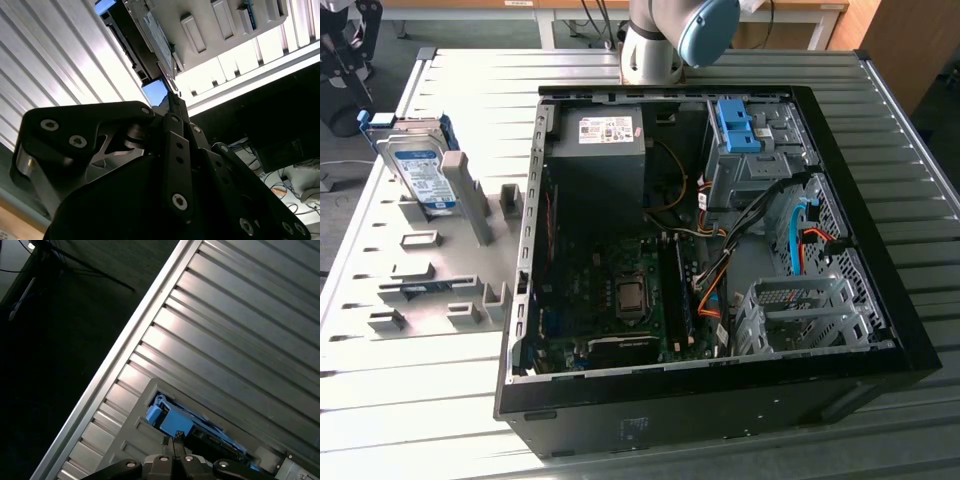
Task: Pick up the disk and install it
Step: 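Pick up the disk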
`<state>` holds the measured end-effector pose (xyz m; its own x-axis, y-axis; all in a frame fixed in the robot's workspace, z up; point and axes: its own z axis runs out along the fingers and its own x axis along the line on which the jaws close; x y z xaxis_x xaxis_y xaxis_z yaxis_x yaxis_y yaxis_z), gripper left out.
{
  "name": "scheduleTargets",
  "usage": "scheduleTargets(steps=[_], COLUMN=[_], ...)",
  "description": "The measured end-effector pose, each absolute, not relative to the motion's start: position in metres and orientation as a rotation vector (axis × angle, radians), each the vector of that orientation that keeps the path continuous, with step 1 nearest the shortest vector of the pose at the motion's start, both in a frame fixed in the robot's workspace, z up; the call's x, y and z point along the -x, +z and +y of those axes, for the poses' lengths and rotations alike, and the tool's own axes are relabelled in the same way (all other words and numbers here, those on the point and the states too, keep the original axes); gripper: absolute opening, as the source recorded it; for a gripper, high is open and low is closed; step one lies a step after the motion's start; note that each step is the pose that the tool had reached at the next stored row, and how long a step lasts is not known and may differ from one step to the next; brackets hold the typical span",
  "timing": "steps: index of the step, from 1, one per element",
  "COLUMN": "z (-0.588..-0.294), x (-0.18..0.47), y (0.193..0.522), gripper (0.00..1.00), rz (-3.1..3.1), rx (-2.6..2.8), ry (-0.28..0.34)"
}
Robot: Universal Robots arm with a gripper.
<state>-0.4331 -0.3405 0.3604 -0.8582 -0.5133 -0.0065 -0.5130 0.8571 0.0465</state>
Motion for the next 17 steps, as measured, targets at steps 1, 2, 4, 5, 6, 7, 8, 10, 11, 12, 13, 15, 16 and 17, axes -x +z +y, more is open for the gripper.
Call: scheduleTargets(steps=[1, 2, 4, 5, 6, 7, 8, 10, 11, 12, 13, 15, 16, 17], z=[-0.3405, -0.3405, -0.3405, -0.3405, -0.3405, -0.3405, -0.3405, -0.3405, -0.3405, -0.3405, -0.3405, -0.3405, -0.3405, -0.3405], x=[0.4331, 0.4331, 0.4331, 0.4331, 0.4331, 0.4331, 0.4331, 0.4331, 0.4331, 0.4331, 0.4331, 0.4331, 0.4331, 0.4331], y=[0.3604, 0.3604, 0.3604, 0.3604, 0.3604, 0.3604, 0.3604, 0.3604, 0.3604, 0.3603, 0.3604, 0.3603, 0.3604, 0.3603], gripper=[0.11, 0.11, 0.11, 0.11, 0.11, 0.11, 0.11, 0.11, 0.11, 0.11, 0.11, 0.11, 0.11, 0.11], rz=[-3.019, -3.016, -3.011, -3.009, -3.004, -2.999, -2.993, -2.981, -2.975, -2.967, -2.960, -2.945, -2.938, -2.932], rx=[-0.843, -0.852, -0.869, -0.877, -0.891, -0.909, -0.927, -0.962, -0.981, -1.002, -1.024, -1.062, -1.081, -1.098], ry=[-0.073, -0.073, -0.073, -0.073, -0.073, -0.073, -0.073, -0.072, -0.072, -0.072, -0.072, -0.072, -0.072, -0.072])
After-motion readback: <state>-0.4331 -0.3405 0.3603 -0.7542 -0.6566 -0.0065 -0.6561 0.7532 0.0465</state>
